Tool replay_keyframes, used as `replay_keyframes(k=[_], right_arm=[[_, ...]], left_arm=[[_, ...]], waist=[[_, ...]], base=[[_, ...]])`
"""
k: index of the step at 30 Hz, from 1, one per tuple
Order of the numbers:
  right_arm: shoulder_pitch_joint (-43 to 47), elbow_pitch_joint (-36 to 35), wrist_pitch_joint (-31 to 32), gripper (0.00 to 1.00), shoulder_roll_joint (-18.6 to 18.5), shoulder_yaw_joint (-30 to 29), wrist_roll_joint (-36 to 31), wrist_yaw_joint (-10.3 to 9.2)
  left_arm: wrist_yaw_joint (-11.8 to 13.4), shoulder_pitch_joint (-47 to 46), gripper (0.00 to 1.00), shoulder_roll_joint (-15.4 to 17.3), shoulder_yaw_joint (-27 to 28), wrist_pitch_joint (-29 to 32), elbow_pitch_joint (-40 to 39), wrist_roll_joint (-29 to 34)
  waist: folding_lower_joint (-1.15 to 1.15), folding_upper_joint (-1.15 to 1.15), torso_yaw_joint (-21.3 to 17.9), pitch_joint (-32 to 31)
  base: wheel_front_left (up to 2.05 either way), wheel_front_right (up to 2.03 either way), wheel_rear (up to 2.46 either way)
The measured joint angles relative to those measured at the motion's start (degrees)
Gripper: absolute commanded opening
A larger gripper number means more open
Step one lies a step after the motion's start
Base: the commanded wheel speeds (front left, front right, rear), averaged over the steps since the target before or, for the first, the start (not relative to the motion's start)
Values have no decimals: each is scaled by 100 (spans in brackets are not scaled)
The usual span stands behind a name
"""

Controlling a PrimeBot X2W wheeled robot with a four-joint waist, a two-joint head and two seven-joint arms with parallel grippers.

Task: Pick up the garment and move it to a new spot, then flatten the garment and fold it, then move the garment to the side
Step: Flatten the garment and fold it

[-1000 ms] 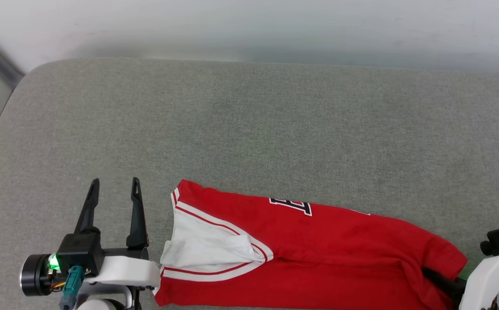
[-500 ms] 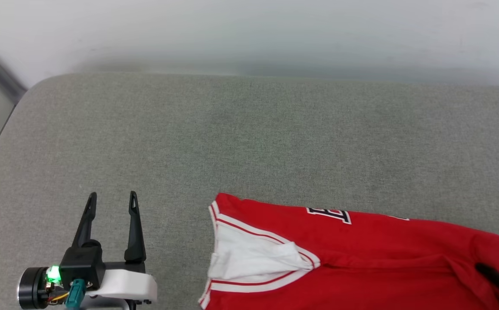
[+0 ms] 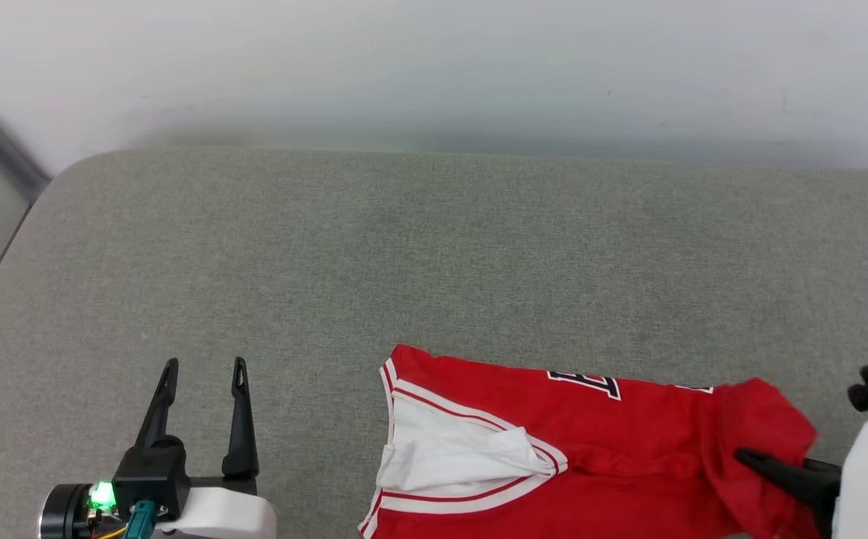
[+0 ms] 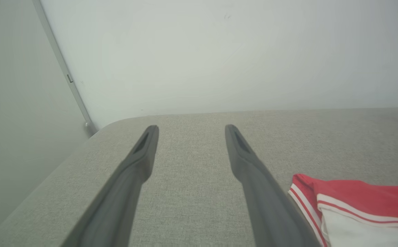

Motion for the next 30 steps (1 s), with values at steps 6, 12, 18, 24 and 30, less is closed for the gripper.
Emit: replay_keyframes(k=[6,12,18,24,30], right_arm=[[-625,-634,506,0,300,681,-325,0],[-1629,-581,860,0,751,1671,-750,0],[-2551,84,998,0,1166,2741,-993,-1],[-3108,958,623,0,1515,3411,-1111,-1],[-3541,1672,137,0,1845,3905,-1150,-1]], left_arm=[[-90,-40,100,-83,-30,0,35,20],[-172,-223,100,-131,-24,0,66,31],[-236,-376,100,-192,-23,0,121,7],[-288,-473,100,-235,15,0,154,0],[-336,-588,100,-266,32,0,174,-3]], waist=[[0,0,82,105],[0,0,189,330],[0,0,303,570],[0,0,384,741],[0,0,395,911]], base=[[0,0,0],[0,0,0],[0,0,0],[0,0,0],[0,0,0]])
